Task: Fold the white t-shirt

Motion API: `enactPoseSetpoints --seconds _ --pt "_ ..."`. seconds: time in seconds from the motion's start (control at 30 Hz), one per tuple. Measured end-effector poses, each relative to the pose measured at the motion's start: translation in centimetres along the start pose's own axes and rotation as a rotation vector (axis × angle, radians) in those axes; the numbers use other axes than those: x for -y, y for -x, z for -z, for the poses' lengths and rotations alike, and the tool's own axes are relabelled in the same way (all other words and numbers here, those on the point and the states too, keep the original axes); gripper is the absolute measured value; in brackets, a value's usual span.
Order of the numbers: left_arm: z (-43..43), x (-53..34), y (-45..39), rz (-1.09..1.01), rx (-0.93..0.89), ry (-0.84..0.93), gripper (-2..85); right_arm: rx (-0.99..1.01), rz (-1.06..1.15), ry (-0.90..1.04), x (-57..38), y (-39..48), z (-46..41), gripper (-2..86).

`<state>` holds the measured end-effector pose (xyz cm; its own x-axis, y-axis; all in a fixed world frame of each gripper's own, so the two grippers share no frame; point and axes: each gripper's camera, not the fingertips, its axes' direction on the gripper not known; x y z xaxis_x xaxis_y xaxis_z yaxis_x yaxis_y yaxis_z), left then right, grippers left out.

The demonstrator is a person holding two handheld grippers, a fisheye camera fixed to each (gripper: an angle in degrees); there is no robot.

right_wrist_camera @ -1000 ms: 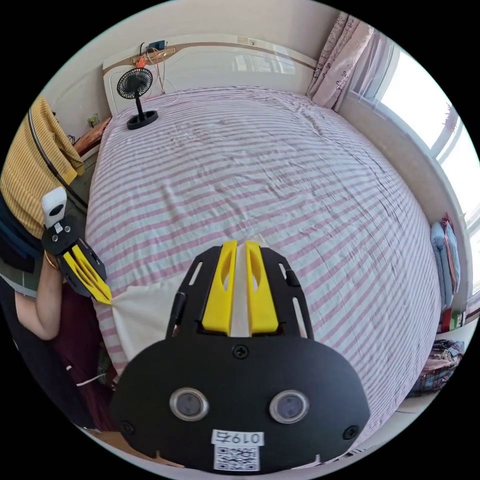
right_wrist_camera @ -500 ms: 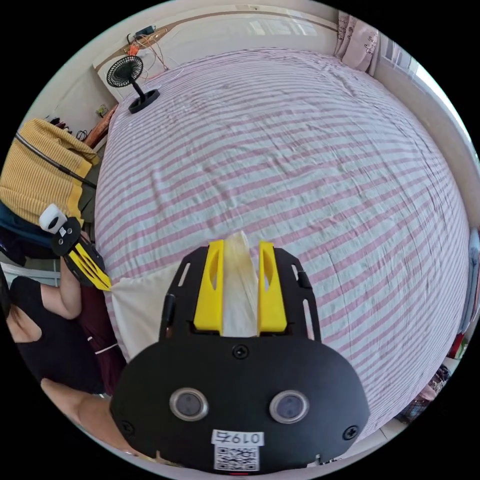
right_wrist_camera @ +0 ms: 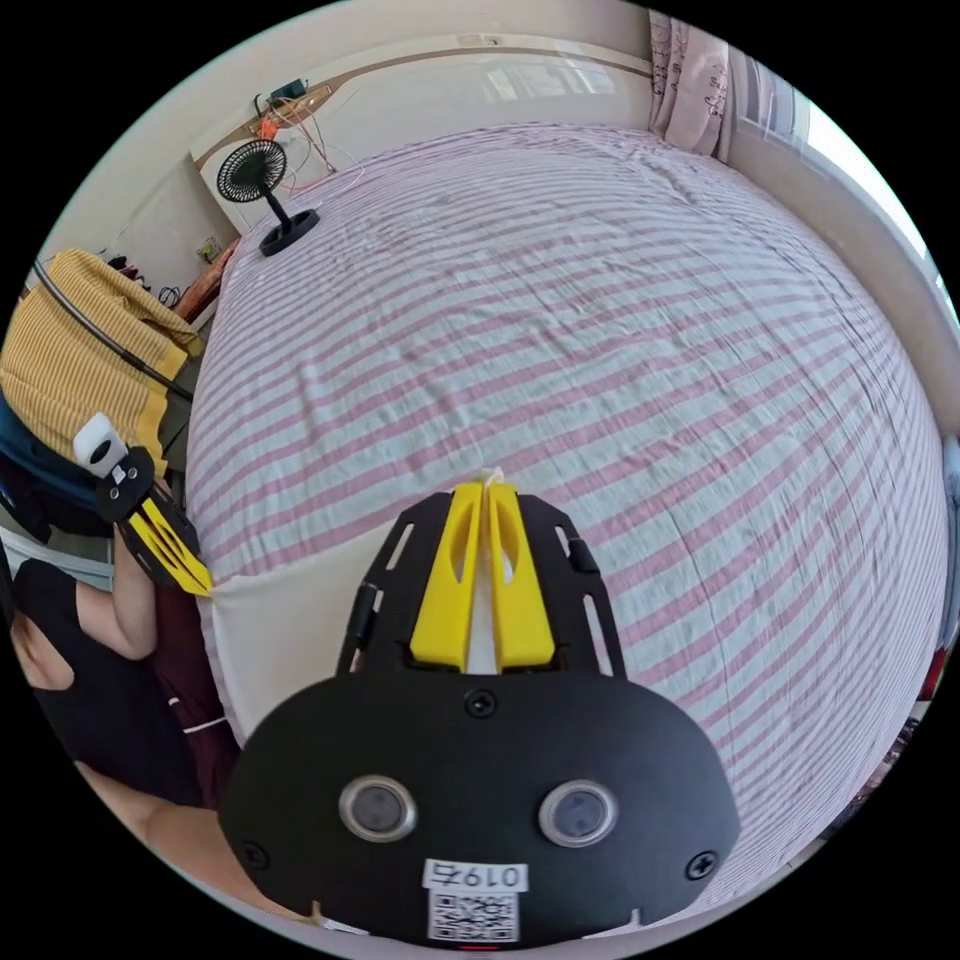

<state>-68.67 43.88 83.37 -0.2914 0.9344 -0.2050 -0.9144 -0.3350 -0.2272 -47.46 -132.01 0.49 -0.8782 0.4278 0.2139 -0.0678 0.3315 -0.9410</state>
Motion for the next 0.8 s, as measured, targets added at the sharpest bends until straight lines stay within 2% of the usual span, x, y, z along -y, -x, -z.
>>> enactPoseSetpoints --seconds 0.3,0.47,0.8 --pt "0.3 -0.3 0.2 0.009 0.005 0.028 1.1 -0.015 -0.036 -0.051 -0.6 -1.9 2.5 9.0" --pt "0.7 -0.7 0.1 0.011 0.010 0.032 1.3 -0.089 -0.007 -0.152 -2.0 -0.8 4.8 8.5" --pt "1.6 -1.6 0.0 0.015 0.006 0.033 1.3 -0.009 -0.026 -0.087 -4.9 -2.9 4.0 3.5"
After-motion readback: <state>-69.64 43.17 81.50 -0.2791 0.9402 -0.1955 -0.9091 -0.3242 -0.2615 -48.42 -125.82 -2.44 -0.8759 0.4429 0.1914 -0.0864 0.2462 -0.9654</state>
